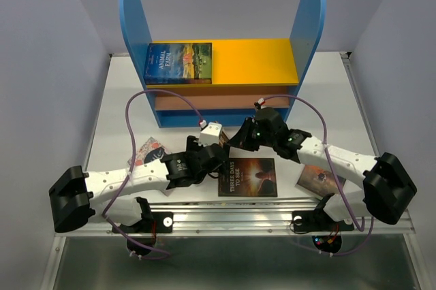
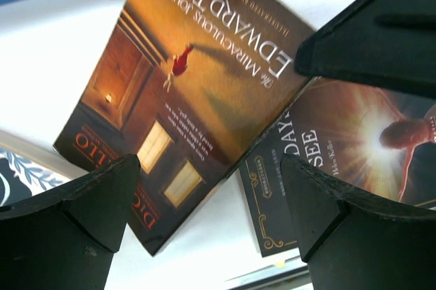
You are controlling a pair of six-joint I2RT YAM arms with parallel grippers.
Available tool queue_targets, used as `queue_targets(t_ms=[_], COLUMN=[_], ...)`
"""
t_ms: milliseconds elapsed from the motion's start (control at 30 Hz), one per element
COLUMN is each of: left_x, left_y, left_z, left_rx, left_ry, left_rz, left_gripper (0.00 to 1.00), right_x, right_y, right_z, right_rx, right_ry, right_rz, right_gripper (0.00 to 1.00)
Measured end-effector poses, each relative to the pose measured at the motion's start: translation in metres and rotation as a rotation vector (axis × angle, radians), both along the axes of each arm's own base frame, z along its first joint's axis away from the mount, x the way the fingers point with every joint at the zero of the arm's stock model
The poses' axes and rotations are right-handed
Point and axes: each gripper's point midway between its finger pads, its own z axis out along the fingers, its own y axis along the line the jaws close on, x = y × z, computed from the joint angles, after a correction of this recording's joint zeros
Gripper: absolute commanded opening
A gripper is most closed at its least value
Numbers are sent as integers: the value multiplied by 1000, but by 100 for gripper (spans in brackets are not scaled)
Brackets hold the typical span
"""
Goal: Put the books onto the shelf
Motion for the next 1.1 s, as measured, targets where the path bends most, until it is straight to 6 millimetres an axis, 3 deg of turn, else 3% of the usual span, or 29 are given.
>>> queue_targets(t_ms=[133, 333, 500, 667, 800, 933, 967, 1067, 1100], left_x=[4, 7, 10, 15, 14, 11, 11, 10, 9], left_y=[-4, -5, -7, -14, -17, -18, -19, -25, -27], left_z=[3, -11, -12, -15, -19, -21, -21, -20, -18], left_rx=[9, 95, 123, 169, 221, 268, 279, 266, 250], left_ry=[-35, -42, -59, -68, -73, -78, -79, -75, -74], left_rz=[-9, -40, -57, -52, -65, -73, -73, -41, -27], left_gripper=[92, 89, 69, 59, 59, 39, 24, 0, 0], right_x=[-3, -3, -4, -5, -6, -7, -7, -6, -5], right_y=[0, 1, 1, 1, 0, 0, 0, 1, 1], right_z=[1, 4, 4, 5, 3, 2, 2, 5, 8], right_rx=[0, 0, 1, 6, 0, -3, -1, 11, 21], right_ry=[24, 34, 44, 51, 59, 69, 69, 66, 59], right_rz=[1, 2, 1, 0, -3, -2, -3, -2, -3], right_gripper=[1, 1, 1, 1, 1, 1, 1, 1, 1])
